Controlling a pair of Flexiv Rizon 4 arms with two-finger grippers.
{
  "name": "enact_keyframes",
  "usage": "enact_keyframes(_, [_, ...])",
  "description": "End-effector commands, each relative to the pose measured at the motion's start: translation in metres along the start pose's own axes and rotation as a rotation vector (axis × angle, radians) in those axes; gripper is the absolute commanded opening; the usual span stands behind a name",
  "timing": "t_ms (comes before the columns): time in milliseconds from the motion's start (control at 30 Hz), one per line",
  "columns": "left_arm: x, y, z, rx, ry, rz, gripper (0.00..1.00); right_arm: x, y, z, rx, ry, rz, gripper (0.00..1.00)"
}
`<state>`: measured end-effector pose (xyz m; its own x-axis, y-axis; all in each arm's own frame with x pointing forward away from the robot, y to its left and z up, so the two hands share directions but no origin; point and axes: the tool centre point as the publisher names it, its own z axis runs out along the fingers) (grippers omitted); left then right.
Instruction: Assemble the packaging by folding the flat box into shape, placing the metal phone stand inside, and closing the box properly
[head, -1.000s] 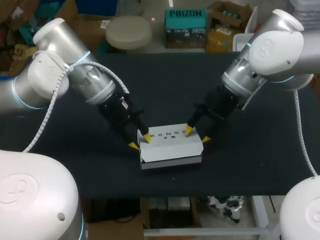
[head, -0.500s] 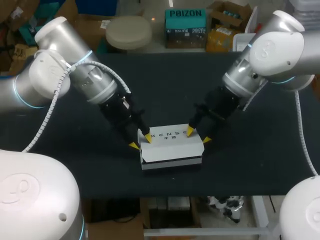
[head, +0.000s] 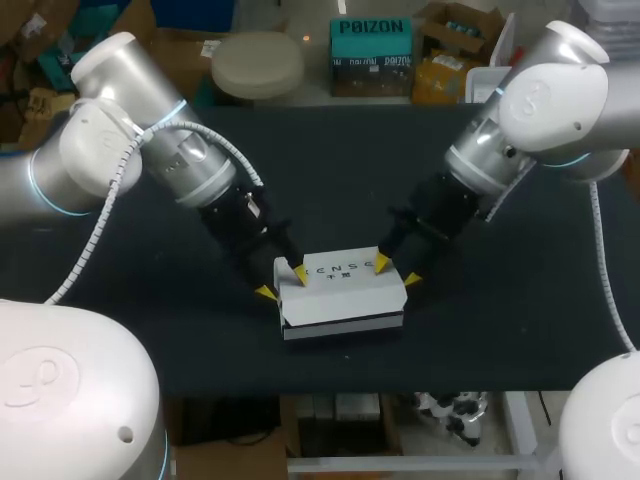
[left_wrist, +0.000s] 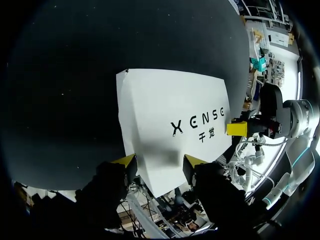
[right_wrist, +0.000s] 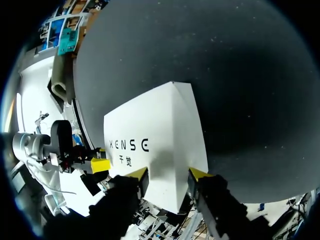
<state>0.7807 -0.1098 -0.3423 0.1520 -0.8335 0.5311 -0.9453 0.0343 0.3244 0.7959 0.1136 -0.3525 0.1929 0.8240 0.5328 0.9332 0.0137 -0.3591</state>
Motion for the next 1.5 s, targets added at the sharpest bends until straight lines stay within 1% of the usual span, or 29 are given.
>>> enact_keyframes(33, [0.0028, -0.0005, 0.0010, -0.002, -0.006, -0.001, 0.58, 0.0029, 0.0010, 0.0008, 0.005, -0.001, 0.001, 0.50])
enact_keyframes(133, [0.0028, -0.0005, 0.0010, -0.002, -0.006, -0.001, 0.59, 0.0029, 0.0010, 0.0008, 0.005, -0.001, 0.001, 0.50])
enact_keyframes(233, [0.0028, -0.0005, 0.0010, -0.002, -0.006, -0.001, 0.60, 0.0029, 0.0010, 0.0008, 0.005, -0.001, 0.001, 0.53])
enact_keyframes(367, [0.0028, -0.0005, 0.0010, -0.002, -0.006, -0.001, 0.59, 0.0029, 0.0010, 0.0008, 0.005, -0.001, 0.001, 0.54])
enact_keyframes(400, [0.0028, -0.0005, 0.0010, -0.002, -0.006, -0.001, 0.58, 0.0029, 0.0010, 0.0008, 0.005, -0.001, 0.001, 0.53])
enact_keyframes(467, [0.0028, -0.0005, 0.0010, -0.002, -0.006, -0.001, 0.52, 0.0029, 0.0010, 0.0008, 0.005, -0.001, 0.001, 0.52])
enact_keyframes(500, [0.0028, -0.0005, 0.0010, -0.002, -0.006, -0.001, 0.51, 0.0029, 0.0010, 0.0008, 0.005, -0.001, 0.001, 0.50])
enact_keyframes(533, [0.0028, -0.0005, 0.0010, -0.002, -0.006, -0.001, 0.53, 0.0029, 0.0010, 0.0008, 0.005, -0.001, 0.001, 0.50])
enact_keyframes(667, [0.0028, -0.0005, 0.0010, -0.002, -0.006, -0.001, 0.47, 0.0029, 0.0010, 0.0008, 0.005, -0.001, 0.001, 0.49])
enact_keyframes(767, [0.0028, -0.0005, 0.0010, -0.002, -0.006, -0.001, 0.49, 0.0029, 0.0010, 0.0008, 0.005, -0.001, 0.001, 0.49])
enact_keyframes(933, [0.0028, -0.0005, 0.0010, -0.002, -0.006, -0.001, 0.50, 0.0029, 0.0010, 0.0008, 0.005, -0.001, 0.001, 0.49])
enact_keyframes(967, [0.0028, -0.0005, 0.0010, -0.002, -0.006, -0.001, 0.51, 0.0029, 0.0010, 0.0008, 0.005, -0.001, 0.001, 0.50])
enact_keyframes(1100, [0.0028, -0.0005, 0.0010, -0.002, -0.006, -0.001, 0.51, 0.0029, 0.0010, 0.0008, 0.005, -0.001, 0.001, 0.52])
enact_keyframes(1233, [0.0030, -0.0005, 0.0013, -0.003, -0.007, 0.000, 0.56, 0.0028, 0.0007, 0.0009, 0.001, -0.003, 0.003, 0.54])
enact_keyframes(1300, [0.0030, -0.0005, 0.0015, -0.004, -0.007, 0.000, 0.57, 0.0026, 0.0006, 0.0009, 0.002, -0.004, 0.005, 0.55])
enact_keyframes(1467, [0.0031, 0.0000, 0.0017, -0.010, -0.004, -0.002, 0.57, 0.0024, 0.0001, 0.0010, 0.018, -0.007, 0.011, 0.57])
enact_keyframes(1500, [0.0030, 0.0001, 0.0017, -0.014, -0.002, -0.002, 0.57, 0.0025, 0.0000, 0.0011, 0.030, -0.004, 0.010, 0.56])
